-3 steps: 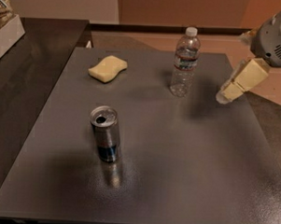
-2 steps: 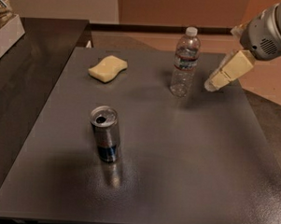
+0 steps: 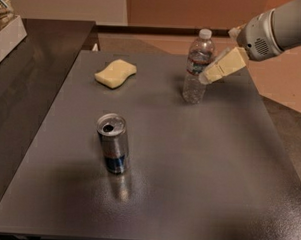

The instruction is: Knock water bottle over

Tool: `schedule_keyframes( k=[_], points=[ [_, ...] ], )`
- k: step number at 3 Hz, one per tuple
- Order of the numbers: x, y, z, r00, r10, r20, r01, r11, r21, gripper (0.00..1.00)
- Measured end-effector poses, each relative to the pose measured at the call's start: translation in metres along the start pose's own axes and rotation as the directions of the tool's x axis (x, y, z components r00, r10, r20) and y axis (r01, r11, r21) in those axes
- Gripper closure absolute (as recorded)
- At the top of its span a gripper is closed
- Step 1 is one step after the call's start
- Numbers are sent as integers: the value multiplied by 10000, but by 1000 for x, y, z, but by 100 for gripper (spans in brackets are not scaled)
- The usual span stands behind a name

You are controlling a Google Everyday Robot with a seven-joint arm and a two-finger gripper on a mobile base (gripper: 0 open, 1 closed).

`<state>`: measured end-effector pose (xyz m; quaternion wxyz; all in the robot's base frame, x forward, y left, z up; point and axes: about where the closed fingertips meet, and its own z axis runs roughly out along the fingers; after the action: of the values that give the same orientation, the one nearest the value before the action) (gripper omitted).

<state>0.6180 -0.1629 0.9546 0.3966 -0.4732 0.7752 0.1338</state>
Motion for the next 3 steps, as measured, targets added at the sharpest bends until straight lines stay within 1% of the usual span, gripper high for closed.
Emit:
schedule_keyframes(
  k=[1,2,3],
  points=[
    [-11,-4,17,9985,115,532,-105,9998,-195,0],
    [-21,0,31,9962,55,865,-14,9989,-471,18],
    [-25,2,35,9944,-40,1057,114,9975,-692,41]
  ],
)
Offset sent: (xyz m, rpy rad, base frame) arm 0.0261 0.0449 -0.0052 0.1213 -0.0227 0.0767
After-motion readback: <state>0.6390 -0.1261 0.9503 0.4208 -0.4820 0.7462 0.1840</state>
